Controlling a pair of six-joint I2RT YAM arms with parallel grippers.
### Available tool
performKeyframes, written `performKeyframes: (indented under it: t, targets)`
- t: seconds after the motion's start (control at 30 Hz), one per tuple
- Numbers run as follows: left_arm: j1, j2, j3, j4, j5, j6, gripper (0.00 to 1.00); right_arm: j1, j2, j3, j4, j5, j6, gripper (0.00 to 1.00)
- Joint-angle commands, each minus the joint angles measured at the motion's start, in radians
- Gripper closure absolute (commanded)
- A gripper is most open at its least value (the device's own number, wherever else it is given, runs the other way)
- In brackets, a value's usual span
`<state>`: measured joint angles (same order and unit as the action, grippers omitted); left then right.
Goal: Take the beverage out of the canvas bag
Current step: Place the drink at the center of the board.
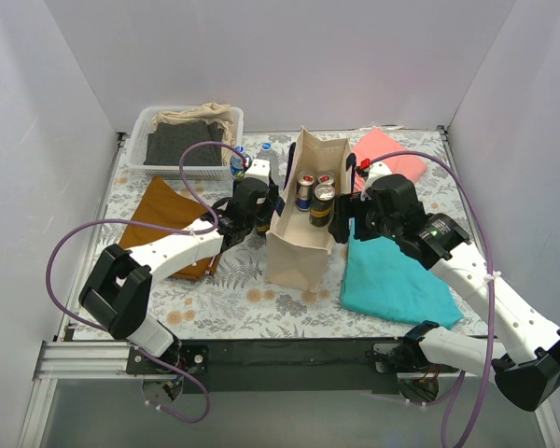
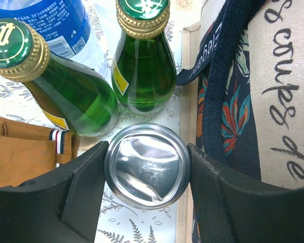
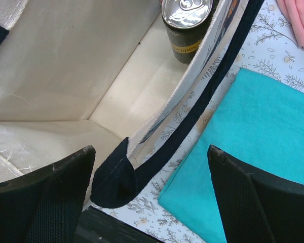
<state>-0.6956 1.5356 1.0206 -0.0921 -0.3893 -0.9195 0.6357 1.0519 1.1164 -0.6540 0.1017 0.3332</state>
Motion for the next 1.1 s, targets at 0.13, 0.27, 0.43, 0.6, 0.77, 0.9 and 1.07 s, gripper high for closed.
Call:
performKeyframes:
  t: [0.13,0.27,0.43,0.6,0.77,0.9,1.07]
  targets:
    - [0.001,-0.02,0.047,0.023,-0.01,-0.001,0.39,-0.002,-0.016,0.005,0.027,0.012,-0.008,0.04]
    - [-0.001,-0.026,0.049,0.015,-0.016,0.001,0.35,-0.002,-0.02,0.005,0.027,0.016,-0.008,0.04]
    - [0.001,-0.035,0.058,0.005,-0.019,-0.001,0.3,-0.002,-0.021,0.005,0.027,0.015,-0.01,0.04]
    - [0.002,-0.051,0.068,-0.009,-0.023,0.001,0.28,-0.002,-0.024,0.003,0.027,0.013,-0.01,0.04]
    - [0.002,-0.069,0.067,-0.015,-0.028,0.002,0.27,-0.002,-0.027,0.005,0.025,0.015,-0.008,0.04]
    - [0.001,-0.088,0.062,-0.027,-0.042,0.002,0.27,-0.002,-0.027,0.006,0.025,0.016,-0.01,0.04]
    - [0.001,-0.124,0.061,-0.046,-0.072,0.004,0.26,-0.002,-0.021,0.011,0.027,0.013,-0.008,0.04]
